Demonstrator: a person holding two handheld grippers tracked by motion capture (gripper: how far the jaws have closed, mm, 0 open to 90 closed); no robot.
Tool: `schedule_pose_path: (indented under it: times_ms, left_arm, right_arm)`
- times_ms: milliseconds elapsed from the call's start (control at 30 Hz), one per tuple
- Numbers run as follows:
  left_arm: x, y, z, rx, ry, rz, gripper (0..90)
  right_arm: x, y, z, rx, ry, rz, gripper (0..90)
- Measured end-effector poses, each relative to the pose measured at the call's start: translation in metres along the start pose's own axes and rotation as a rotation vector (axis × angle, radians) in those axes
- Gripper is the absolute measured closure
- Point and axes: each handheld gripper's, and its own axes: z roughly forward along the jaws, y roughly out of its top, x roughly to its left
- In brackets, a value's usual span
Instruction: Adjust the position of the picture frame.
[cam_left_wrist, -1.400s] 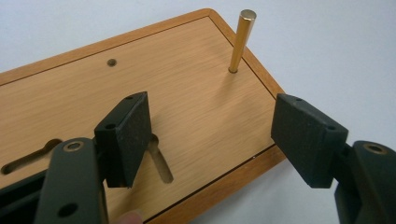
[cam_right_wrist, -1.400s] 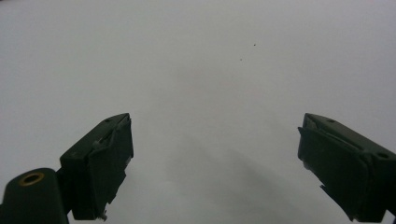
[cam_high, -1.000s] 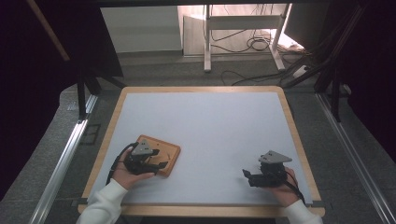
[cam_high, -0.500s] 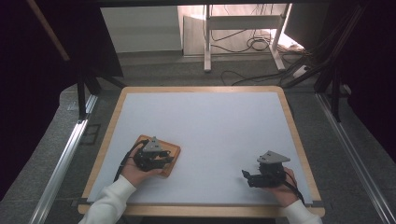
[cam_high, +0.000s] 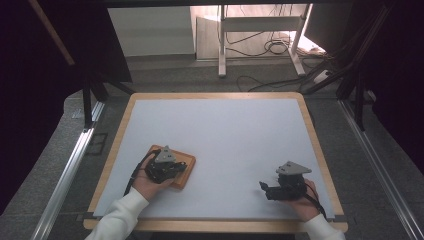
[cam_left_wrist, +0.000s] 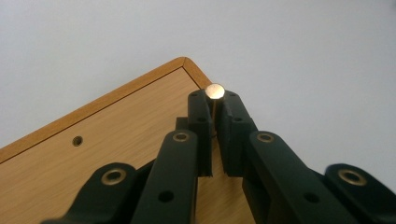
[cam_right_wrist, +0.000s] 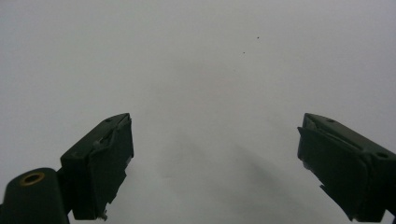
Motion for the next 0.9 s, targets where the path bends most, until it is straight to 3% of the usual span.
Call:
schedule_pose_path:
  times_ms: [200, 400, 700, 900]
  left_arm:
    - [-0.008, 0.015, 0.012, -0.001, -0.017, -0.001, 84.8]
    - [-0.016, 0.035, 0.039, 0.027, 0.003, 0.021, 84.9]
    - [-0.024, 0.041, 0.048, 0.017, -0.010, 0.033, 84.4]
    - [-0.021, 0.035, 0.033, -0.017, -0.019, 0.050, 63.6]
  right_arm:
    - [0.000, 0.000, 0.000, 0.001, -0.001, -0.001, 10.6]
    - [-0.001, -0.001, 0.001, 0.004, 0.001, -0.002, 10.6]
    - [-0.001, -0.002, 0.002, 0.013, 0.001, -0.001, 10.6]
    - [-0.001, -0.002, 0.001, 0.009, 0.000, -0.001, 10.6]
